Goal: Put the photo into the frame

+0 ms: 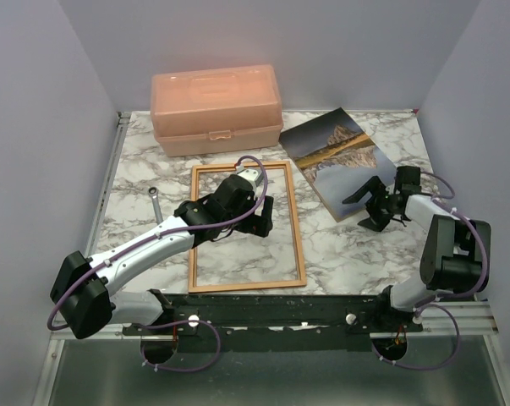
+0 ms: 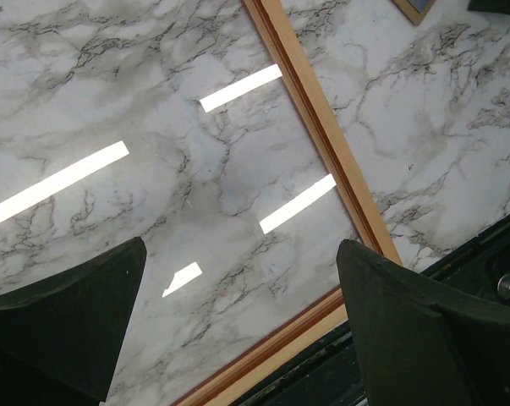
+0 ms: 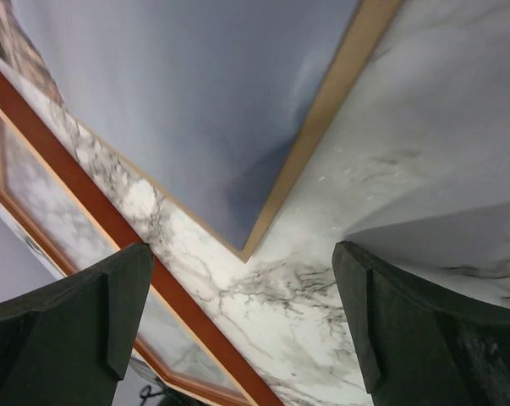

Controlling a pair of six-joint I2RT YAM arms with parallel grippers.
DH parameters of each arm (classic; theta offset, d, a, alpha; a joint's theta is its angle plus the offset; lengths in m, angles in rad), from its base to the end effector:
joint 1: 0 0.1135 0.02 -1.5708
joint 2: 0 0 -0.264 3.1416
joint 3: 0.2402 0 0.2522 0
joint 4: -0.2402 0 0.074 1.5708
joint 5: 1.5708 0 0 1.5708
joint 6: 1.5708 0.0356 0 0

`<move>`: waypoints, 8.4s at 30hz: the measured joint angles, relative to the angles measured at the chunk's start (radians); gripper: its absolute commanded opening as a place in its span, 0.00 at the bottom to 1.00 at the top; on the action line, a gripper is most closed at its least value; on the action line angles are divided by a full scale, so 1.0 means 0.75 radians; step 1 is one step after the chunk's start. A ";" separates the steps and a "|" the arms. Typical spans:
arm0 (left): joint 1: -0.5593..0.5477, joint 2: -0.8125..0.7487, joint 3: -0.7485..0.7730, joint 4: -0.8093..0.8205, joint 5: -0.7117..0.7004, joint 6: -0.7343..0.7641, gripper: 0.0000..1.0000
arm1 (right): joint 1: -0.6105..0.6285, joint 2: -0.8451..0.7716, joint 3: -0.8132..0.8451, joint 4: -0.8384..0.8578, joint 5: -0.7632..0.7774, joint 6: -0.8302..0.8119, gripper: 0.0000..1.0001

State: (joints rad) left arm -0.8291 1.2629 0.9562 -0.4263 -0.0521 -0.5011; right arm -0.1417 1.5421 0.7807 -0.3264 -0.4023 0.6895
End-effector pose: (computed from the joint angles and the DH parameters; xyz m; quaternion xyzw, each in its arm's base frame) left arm 0.1858 -0.2001 0.2750 0.1387 0.9027 -0.2322 0.3346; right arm 0.2799 -0.0258 0.1573 0.3404 0.8897 0.2501 0.1731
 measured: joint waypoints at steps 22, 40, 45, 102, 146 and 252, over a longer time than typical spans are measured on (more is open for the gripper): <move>0.000 0.000 0.000 -0.002 -0.001 0.002 0.98 | -0.110 0.102 -0.110 0.487 -0.304 0.206 0.92; 0.000 0.015 -0.005 0.006 -0.001 0.001 0.98 | 0.104 0.022 0.199 0.173 -0.030 -0.038 0.96; 0.000 0.015 -0.007 0.007 -0.001 0.001 0.98 | -0.081 0.030 0.278 0.105 0.007 -0.048 0.96; 0.000 0.077 -0.022 0.019 -0.001 0.016 0.98 | -0.438 0.486 0.559 0.153 0.083 0.104 0.82; 0.000 0.090 -0.022 0.018 -0.001 0.015 0.98 | -0.298 0.491 0.444 0.401 0.062 0.099 0.17; 0.537 -0.167 -0.567 0.337 0.679 -0.432 0.98 | 0.575 -0.164 0.053 0.099 0.129 -0.012 0.92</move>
State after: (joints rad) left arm -0.4267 1.1374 0.5308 -0.1734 0.4572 -0.8253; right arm 0.2897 1.4189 0.8207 -0.2520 -0.3058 0.6804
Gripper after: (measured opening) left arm 0.983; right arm 0.923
